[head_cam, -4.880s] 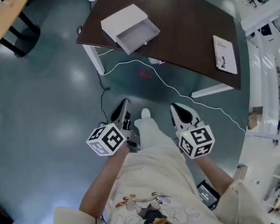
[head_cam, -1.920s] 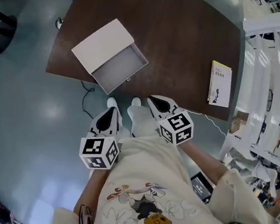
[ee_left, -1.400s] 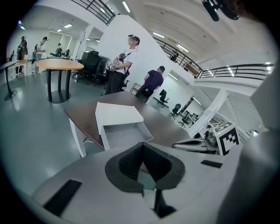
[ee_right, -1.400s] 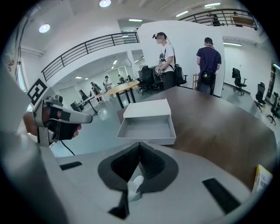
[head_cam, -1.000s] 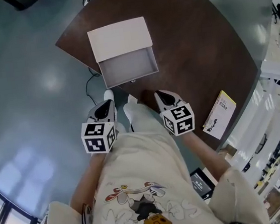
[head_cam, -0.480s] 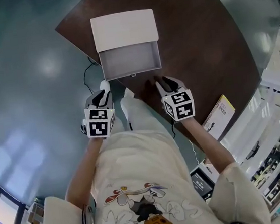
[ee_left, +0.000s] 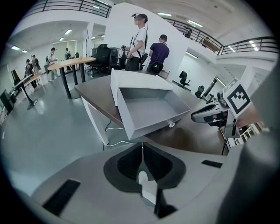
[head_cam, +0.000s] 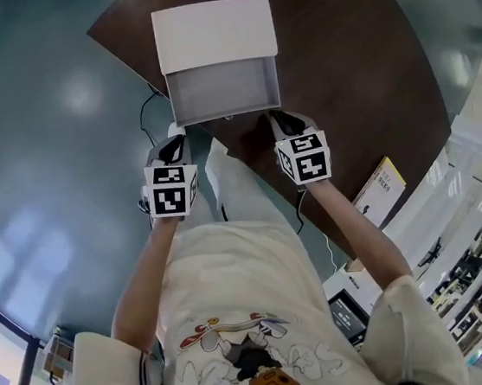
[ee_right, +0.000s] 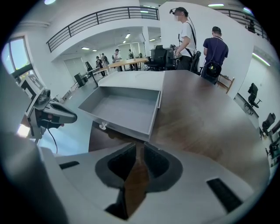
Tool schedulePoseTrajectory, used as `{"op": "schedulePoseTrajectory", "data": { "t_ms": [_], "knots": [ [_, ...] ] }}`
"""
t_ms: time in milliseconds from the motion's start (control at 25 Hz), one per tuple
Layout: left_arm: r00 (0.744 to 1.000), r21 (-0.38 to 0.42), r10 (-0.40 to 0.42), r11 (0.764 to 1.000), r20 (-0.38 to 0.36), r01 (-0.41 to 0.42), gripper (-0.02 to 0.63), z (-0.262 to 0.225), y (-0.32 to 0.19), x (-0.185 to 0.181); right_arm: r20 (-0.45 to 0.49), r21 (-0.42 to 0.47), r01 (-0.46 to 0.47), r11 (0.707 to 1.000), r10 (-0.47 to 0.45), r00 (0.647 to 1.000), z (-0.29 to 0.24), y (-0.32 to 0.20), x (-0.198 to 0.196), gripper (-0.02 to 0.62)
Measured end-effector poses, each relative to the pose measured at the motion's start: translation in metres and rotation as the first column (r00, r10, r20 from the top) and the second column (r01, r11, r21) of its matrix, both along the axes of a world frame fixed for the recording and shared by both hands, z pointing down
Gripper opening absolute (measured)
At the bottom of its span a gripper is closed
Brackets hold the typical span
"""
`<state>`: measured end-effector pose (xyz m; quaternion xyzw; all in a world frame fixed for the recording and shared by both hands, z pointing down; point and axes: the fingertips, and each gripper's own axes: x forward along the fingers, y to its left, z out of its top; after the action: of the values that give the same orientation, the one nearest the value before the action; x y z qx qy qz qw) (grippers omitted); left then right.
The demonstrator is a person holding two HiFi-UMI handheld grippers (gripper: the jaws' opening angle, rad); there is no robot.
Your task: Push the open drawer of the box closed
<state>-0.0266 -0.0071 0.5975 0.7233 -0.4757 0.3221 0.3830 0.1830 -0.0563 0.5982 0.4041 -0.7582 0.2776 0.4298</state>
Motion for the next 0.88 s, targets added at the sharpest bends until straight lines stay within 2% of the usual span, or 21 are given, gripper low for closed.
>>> {"op": "schedulePoseTrajectory", "data": {
  "t_ms": [120, 200, 400, 600, 720, 800, 880],
  "knots": [
    [1.000, -0.003, -0.004, 1.000, -0.005, 0.004, 0.037, 0.001, -0.001, -0.002, 0.010, -0.002, -0.004, 1.000, 0.004, 1.000, 0.001, -0.002, 0.000, 0.099],
    [1.000, -0.003, -0.005, 1.000, -0.006, 0.005, 0.037, 0.003, 0.000, -0.002, 0.034, -0.013, -0.022, 1.000, 0.023, 0.999, 0.001, -0.001, -0.005, 0.102],
    [1.000, -0.016, -0.008, 1.000, -0.017, 0.007, 0.037, 0.004, 0.000, 0.005, 0.146, -0.090, -0.079, 0.993, 0.092, 0.985, 0.005, 0.007, -0.038, 0.131],
    [0.999, -0.022, 0.002, 1.000, -0.035, -0.003, 0.041, 0.001, 0.004, 0.014, 0.224, -0.167, -0.089, 0.982, 0.126, 0.966, 0.004, 0.013, -0.072, 0.241],
    [0.999, -0.027, 0.006, 1.000, -0.042, -0.007, 0.041, 0.003, 0.007, 0.016, 0.231, -0.192, -0.110, 0.975, 0.154, 0.961, 0.007, 0.014, -0.087, 0.292],
    [0.999, -0.029, 0.004, 1.000, -0.045, -0.006, 0.040, 0.004, 0.008, 0.015, 0.226, -0.200, -0.153, 0.968, 0.197, 0.954, 0.010, 0.012, -0.094, 0.343],
    [0.999, -0.031, 0.000, 1.000, -0.048, -0.002, 0.041, 0.005, 0.008, 0.015, 0.215, -0.198, -0.187, 0.962, 0.229, 0.950, 0.012, 0.010, -0.097, 0.367]
  ]
}}
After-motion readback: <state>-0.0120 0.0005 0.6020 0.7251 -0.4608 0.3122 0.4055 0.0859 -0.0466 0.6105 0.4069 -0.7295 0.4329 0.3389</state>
